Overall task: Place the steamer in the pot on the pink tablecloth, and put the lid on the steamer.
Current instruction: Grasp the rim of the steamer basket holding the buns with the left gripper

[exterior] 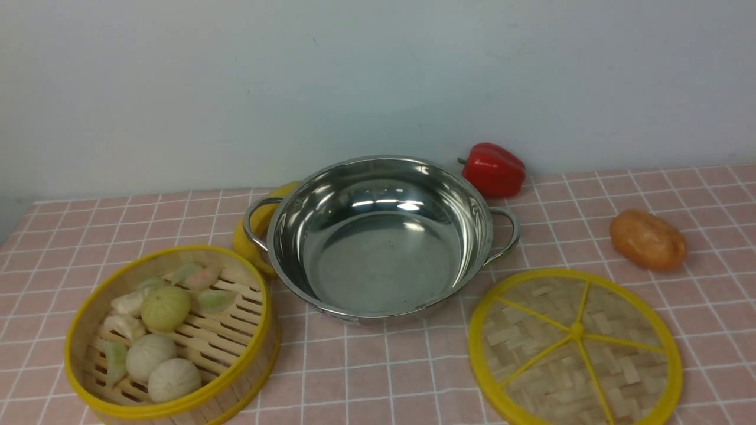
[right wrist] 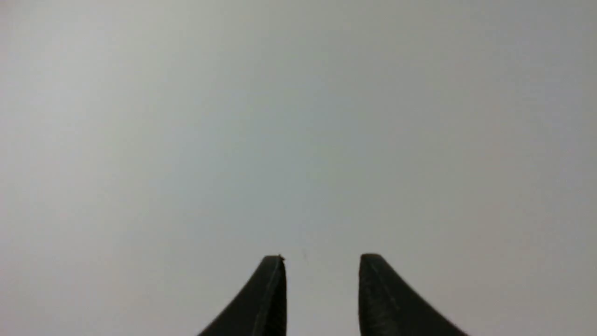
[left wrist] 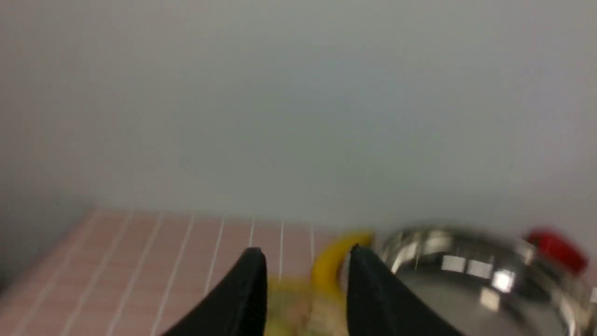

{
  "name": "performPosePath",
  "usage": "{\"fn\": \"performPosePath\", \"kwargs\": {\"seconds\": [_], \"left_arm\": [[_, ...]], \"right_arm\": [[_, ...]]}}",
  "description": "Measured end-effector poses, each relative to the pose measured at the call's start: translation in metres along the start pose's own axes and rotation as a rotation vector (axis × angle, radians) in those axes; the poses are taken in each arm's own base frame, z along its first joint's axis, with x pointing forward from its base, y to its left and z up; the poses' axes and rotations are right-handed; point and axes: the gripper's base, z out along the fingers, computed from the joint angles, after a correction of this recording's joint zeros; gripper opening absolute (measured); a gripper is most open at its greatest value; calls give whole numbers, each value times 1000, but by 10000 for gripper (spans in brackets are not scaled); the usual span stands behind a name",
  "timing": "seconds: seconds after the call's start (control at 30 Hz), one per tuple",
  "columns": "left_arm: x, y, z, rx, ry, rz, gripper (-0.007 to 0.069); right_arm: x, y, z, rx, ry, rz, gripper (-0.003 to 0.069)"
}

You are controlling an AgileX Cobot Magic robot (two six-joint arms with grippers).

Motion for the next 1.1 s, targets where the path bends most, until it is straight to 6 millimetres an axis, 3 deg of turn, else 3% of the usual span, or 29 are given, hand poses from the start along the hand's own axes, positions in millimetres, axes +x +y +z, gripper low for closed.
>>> {"fn": "performPosePath", "kwargs": {"seconds": [0.07,0.17,0.2,0.33,0.4,0.5,0.7,0.83,1.1], "left_arm": [[6,1,13,-17,116,0,243],[21,7,57,-95,415,39,243],[21,7,57,-98,418,42,243],[26,13,101,-163,574,74,243],[27,14,112,-177,605,82,243],[25,21,146,-221,665,101,243],[18,60,186,-315,731,-33,243],[26,82,205,-264,775,-116,243],[50,90,242,-124,828,-92,243]], "right_arm": [[8,-4,4,20,56,26,240],[43,-10,12,-16,283,78,240],[47,-9,12,-26,316,106,240],[98,-7,12,-163,695,283,240],[107,-7,11,-184,761,317,240],[129,-10,13,-229,921,397,240],[144,-14,18,-264,1015,429,240],[146,-15,19,-278,1020,407,240],[146,-15,19,-284,1018,399,240]]}}
